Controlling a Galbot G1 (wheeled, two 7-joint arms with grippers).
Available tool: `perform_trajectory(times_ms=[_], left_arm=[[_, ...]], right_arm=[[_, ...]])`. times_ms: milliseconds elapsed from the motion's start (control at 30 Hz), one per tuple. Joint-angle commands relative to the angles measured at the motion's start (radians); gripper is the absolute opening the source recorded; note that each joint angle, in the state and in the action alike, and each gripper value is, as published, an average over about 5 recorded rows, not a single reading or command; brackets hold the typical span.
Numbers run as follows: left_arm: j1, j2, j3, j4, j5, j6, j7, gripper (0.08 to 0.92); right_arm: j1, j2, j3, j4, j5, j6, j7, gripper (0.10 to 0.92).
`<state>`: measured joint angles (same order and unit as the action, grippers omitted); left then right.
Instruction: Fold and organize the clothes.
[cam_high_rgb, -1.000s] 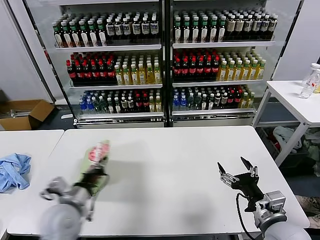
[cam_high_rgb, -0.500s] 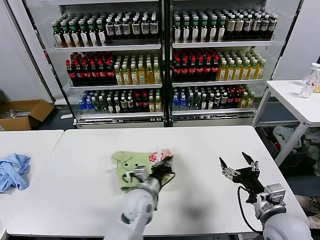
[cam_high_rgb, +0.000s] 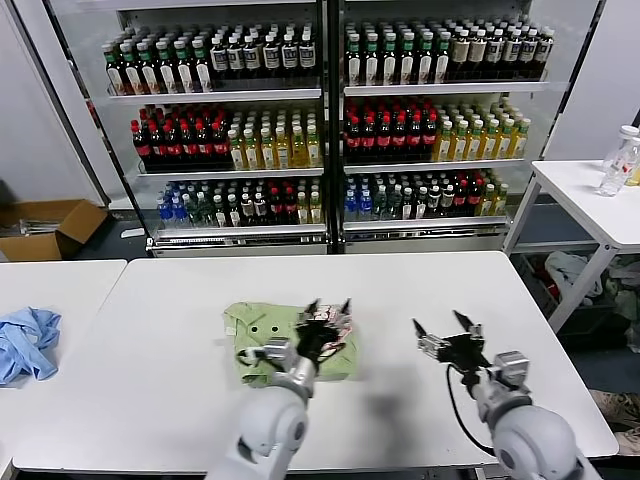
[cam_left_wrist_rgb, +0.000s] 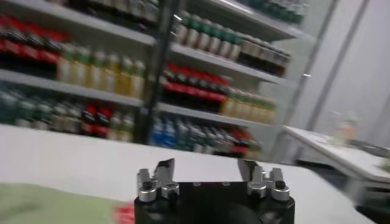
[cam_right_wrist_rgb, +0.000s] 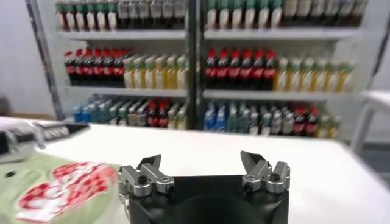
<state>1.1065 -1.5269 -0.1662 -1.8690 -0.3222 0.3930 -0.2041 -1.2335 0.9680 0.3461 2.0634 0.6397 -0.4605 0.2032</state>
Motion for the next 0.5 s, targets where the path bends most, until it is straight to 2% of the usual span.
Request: perform_trajectory(times_ms=[33, 200, 500], left_arm=[[0.155, 0.165, -0.27, -0.121, 0.077, -0.066, -0.019, 0.717], [0.212, 0.189, -0.317, -0.152, 0.057, -0.07, -0.027, 0.814], [0.241, 0.199, -0.328, -0.177, 0.047, -0.068, -0.028, 0.823]], right_arm=[[0.344, 0.151, -0.394, -0.283, 0.064, -0.101, 0.019, 0.823], [0.398, 0.21, -0.464, -0.361, 0.072, -0.117, 0.008, 0.823], [0.438, 0.247, -0.507, -0.446, 0.091, -0.119, 0.039, 0.823]])
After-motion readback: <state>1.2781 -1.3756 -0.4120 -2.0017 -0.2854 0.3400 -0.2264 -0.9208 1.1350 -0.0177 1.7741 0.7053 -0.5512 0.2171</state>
